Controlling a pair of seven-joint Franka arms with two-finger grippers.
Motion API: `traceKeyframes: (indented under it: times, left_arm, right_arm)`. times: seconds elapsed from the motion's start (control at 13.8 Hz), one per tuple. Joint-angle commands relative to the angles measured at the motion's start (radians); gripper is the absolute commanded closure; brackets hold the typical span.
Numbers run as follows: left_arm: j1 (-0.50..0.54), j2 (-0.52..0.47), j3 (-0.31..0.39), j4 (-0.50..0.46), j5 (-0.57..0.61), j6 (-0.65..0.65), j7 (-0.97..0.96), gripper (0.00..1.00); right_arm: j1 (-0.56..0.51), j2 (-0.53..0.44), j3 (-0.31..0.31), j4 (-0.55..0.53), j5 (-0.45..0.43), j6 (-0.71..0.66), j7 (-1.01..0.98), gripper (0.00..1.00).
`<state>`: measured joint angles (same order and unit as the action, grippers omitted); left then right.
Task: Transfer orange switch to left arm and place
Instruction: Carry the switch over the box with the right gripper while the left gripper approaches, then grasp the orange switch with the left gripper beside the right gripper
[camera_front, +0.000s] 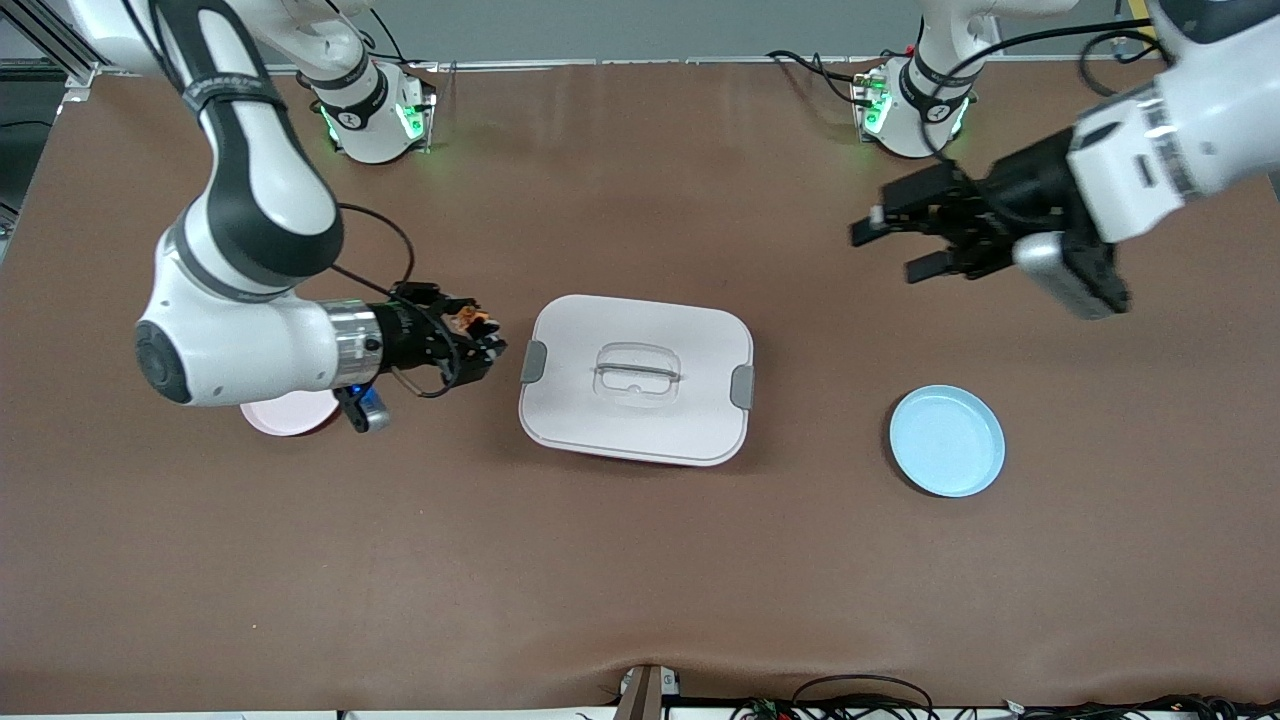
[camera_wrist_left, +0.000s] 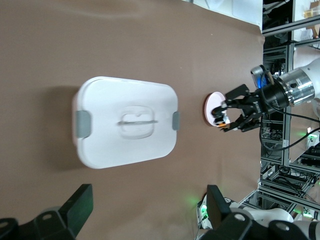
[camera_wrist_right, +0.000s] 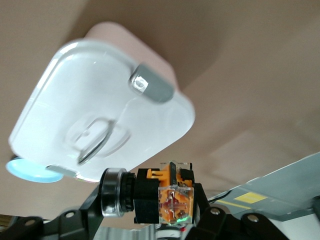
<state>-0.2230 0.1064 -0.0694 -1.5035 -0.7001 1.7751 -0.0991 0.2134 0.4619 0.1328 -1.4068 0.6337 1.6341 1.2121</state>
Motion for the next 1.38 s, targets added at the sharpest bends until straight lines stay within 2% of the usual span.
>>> traceKeyframes:
  times: [0.0, 0.29, 0.51, 0.87, 1.3]
  left_arm:
    - [-0.085, 0.05, 0.006, 0.012, -0.028, 0.096, 0.003, 0.0]
    - [-0.168, 0.142, 0.005, 0.011, -0.088, 0.228, -0.036, 0.0]
    - [-0.179, 0.18, 0.005, 0.008, -0.111, 0.277, -0.045, 0.0]
    - [-0.205, 0.248, 0.006, 0.012, -0.206, 0.34, -0.039, 0.0]
    - [-0.217, 0.26, 0.006, 0.014, -0.216, 0.366, -0.025, 0.0]
  right_arm:
    - [0.062, 0.046, -0.01, 0.072, 0.058, 0.082, 0.154, 1.0]
    - [0.13, 0.05, -0.009, 0.112, 0.066, 0.159, 0.328, 1.0]
    - [0.147, 0.052, -0.009, 0.129, 0.167, 0.219, 0.418, 1.0]
    - [0.191, 0.066, -0.009, 0.161, 0.267, 0.389, 0.52, 1.0]
    - [0.245, 0.159, -0.012, 0.278, 0.268, 0.459, 0.622, 1.0]
